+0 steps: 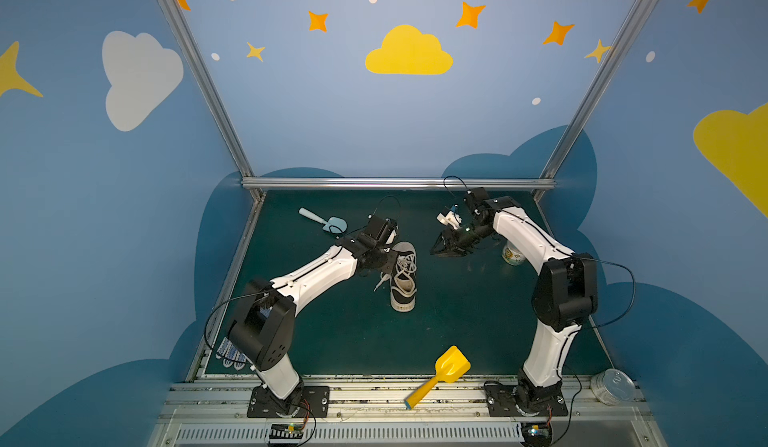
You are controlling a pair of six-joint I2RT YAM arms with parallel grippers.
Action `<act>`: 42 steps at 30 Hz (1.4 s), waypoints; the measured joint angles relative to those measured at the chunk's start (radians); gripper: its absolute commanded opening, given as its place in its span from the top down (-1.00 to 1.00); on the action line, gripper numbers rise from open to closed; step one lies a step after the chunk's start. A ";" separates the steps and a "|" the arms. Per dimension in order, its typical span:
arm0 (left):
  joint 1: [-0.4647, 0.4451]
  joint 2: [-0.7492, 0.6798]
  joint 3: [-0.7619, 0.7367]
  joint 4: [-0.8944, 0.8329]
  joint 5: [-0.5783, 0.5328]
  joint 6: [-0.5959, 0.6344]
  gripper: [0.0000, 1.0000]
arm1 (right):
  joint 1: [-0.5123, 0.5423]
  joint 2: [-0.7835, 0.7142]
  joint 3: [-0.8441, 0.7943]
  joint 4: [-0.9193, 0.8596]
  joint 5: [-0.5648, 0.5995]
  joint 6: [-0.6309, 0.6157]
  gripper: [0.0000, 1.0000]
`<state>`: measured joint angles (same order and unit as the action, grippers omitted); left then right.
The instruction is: Tie the shoes
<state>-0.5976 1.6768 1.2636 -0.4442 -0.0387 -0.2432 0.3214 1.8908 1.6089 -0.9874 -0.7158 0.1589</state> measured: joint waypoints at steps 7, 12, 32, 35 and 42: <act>0.020 -0.011 0.022 -0.002 0.104 -0.071 0.94 | 0.023 -0.110 -0.197 0.190 -0.056 0.108 0.29; 0.054 -0.037 0.023 -0.004 0.167 -0.117 0.94 | 0.086 -0.193 -0.307 0.359 -0.079 0.206 0.30; 0.109 -0.054 0.081 -0.040 0.317 -0.207 0.94 | 0.245 -0.093 -0.361 0.723 -0.054 0.390 0.37; 0.113 -0.055 0.081 -0.041 0.324 -0.210 0.94 | 0.246 -0.068 -0.333 0.712 -0.040 0.375 0.28; 0.113 -0.055 0.081 -0.042 0.330 -0.211 0.94 | 0.250 -0.045 -0.314 0.710 -0.043 0.371 0.26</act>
<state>-0.4843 1.6218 1.3445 -0.4862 0.2909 -0.4545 0.5716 1.8458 1.2949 -0.2771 -0.7586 0.5297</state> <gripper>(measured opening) 0.047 0.362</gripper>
